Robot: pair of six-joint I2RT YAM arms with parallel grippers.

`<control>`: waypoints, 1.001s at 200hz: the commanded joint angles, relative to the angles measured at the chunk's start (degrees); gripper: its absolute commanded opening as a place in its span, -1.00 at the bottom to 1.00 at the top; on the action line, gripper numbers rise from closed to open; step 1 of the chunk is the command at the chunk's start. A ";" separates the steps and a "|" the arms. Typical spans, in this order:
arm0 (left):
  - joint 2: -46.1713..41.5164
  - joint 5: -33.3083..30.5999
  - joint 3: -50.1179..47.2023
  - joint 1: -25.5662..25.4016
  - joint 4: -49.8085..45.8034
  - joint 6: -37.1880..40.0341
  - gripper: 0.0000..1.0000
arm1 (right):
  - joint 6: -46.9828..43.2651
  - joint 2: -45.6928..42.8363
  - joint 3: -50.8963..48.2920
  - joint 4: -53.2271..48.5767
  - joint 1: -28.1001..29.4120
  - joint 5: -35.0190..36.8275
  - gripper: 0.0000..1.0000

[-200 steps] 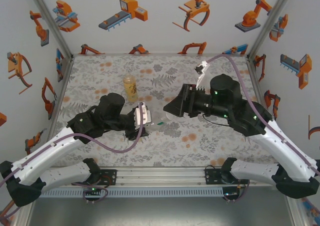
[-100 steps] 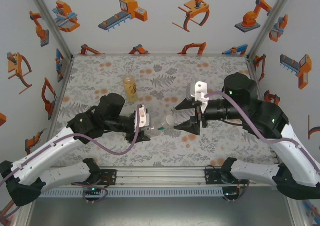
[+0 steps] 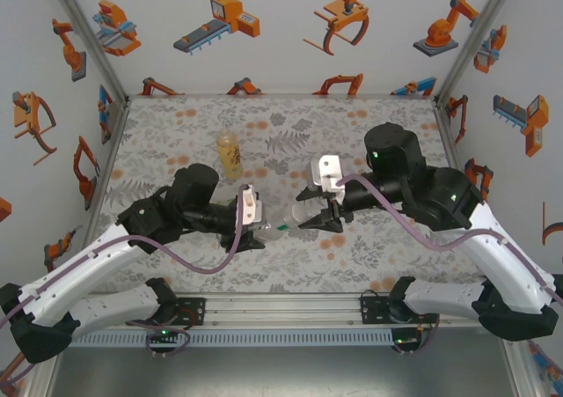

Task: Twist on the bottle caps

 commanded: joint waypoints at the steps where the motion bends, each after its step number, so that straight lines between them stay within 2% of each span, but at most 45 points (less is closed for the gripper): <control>1: -0.72 1.76 1.53 -0.58 -0.25 0.20 -1.00 | -0.07 -0.83 -1.10 2.05 0.55 -1.79 -0.06; 41: -0.43 1.26 1.87 -0.67 -0.34 0.13 -1.00 | 1.51 -2.30 -2.95 3.67 0.60 -1.25 -0.32; 64: -0.16 0.22 1.73 -0.73 -0.68 0.05 -1.00 | 6.81 -3.13 -4.34 5.86 0.64 0.56 -0.51; 97: 0.58 -3.28 1.85 -0.84 -0.67 -0.86 -1.00 | 26.55 -4.91 -8.93 13.33 0.64 8.24 -0.63; 125: 0.76 -5.50 1.96 -1.06 -0.63 -0.95 -1.00 | 47.64 -7.05 -15.47 22.92 0.64 13.49 -1.00; 139: 0.99 -5.92 2.04 -1.11 -0.69 -0.95 -1.00 | 56.73 -8.09 -17.31 25.28 0.64 17.42 -1.00; 171: 1.20 -6.58 1.72 -1.27 -0.34 -0.94 -1.00 | 70.19 -8.75 -17.10 22.19 0.64 26.67 -1.00; 200: 2.05 -7.15 2.00 -1.28 -0.24 -1.03 -1.00 | 79.54 -7.22 -13.87 13.55 0.64 32.85 -1.00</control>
